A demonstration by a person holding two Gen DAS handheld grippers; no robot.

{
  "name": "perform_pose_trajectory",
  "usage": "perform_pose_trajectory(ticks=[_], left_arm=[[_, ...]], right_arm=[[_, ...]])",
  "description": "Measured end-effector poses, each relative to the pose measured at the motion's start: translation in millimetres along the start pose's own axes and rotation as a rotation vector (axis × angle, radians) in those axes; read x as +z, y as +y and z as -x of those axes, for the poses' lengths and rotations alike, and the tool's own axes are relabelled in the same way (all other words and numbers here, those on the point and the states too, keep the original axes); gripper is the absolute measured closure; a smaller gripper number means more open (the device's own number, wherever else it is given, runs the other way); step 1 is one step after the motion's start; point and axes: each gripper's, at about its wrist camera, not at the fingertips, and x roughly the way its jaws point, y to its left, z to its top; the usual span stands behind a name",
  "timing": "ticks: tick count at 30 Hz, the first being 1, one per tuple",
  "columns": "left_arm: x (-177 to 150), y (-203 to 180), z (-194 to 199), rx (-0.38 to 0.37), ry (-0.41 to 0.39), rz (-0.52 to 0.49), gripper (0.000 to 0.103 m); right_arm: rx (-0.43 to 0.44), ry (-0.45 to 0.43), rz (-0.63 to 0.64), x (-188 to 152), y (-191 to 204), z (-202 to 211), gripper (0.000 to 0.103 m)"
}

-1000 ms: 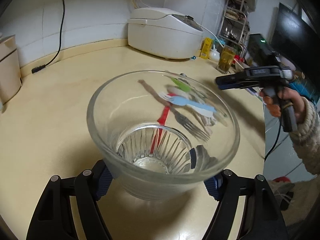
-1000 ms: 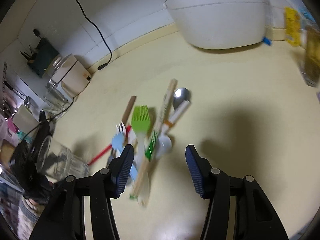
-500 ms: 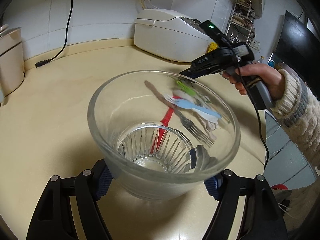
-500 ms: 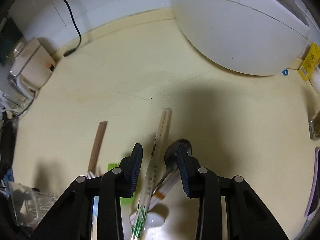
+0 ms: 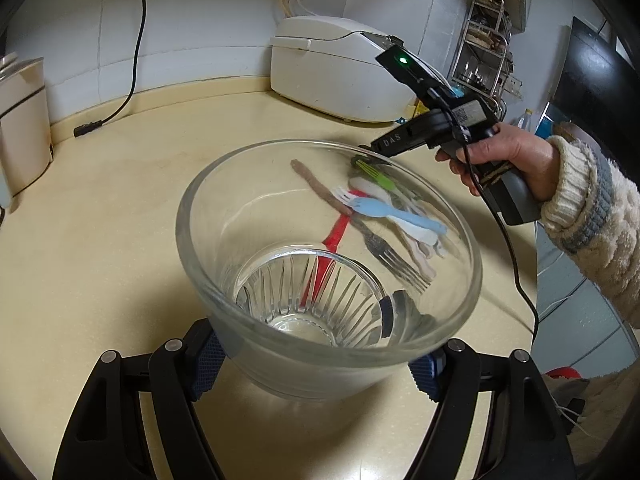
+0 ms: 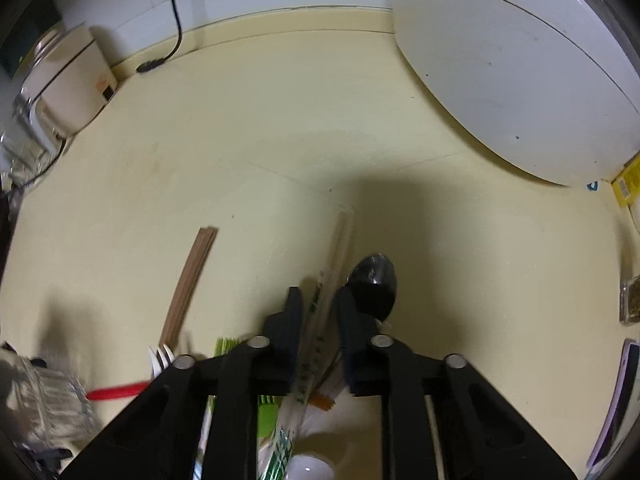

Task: Organize utensils
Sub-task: 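Close the right tool on a wooden chopstick with green print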

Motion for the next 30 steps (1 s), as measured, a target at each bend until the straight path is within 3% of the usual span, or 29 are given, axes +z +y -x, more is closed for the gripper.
perform_pose_trajectory(ticks=[4, 11, 21, 23, 27, 30], left_arm=[[-0.4, 1.7, 0.4, -0.002, -0.002, 0.015, 0.023], [0.1, 4.2, 0.0, -0.005, -0.003, 0.025, 0.023], [0.3, 1.8, -0.8, 0.005, 0.001, 0.014, 0.023], [-0.1, 2.0, -0.6, 0.005, 0.001, 0.015, 0.023], [0.4, 2.3, -1.1, 0.003, 0.002, 0.02, 0.023], [0.0, 2.3, -1.2, 0.003, 0.002, 0.023, 0.023]], right_arm=[[0.016, -0.014, -0.003, -12.3, -4.3, 5.5, 0.092], [0.055, -0.128, -0.003, -50.8, -15.2, 50.7, 0.092], [0.032, -0.104, -0.055, -94.6, -53.6, 58.5, 0.088], [0.019, -0.11, -0.059, -97.6, -57.9, 56.4, 0.082], [0.037, -0.118, -0.041, -95.2, -59.9, 51.1, 0.08], [-0.001, -0.133, -0.014, -86.3, -57.0, 45.9, 0.079]])
